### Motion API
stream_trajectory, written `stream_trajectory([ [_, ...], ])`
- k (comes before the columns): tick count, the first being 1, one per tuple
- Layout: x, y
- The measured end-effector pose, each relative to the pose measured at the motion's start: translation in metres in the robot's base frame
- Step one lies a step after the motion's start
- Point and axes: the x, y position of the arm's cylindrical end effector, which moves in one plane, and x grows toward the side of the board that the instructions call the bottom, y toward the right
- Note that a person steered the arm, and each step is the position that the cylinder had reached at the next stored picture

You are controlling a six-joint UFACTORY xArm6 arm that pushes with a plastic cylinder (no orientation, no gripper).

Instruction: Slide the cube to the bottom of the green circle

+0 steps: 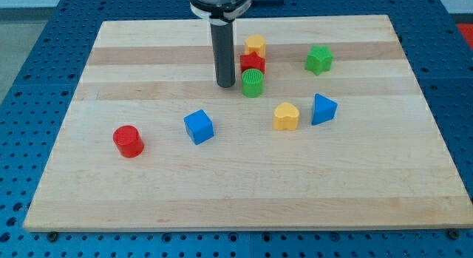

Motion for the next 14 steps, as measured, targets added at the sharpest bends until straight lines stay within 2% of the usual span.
stream_trajectory([
  [1, -0.008, 0.0],
  [2, 0.045, 0.0],
  [3, 0.045, 0.0],
  [4, 0.037, -0.035],
  [7, 0.04, -0.094],
  [8, 0.091, -0.076],
  [9, 0.092, -0.076],
  [11, 0.123, -0.066],
  [12, 0.105, -0.054],
  [13, 0.048, -0.036],
  [14, 0.045, -0.036],
])
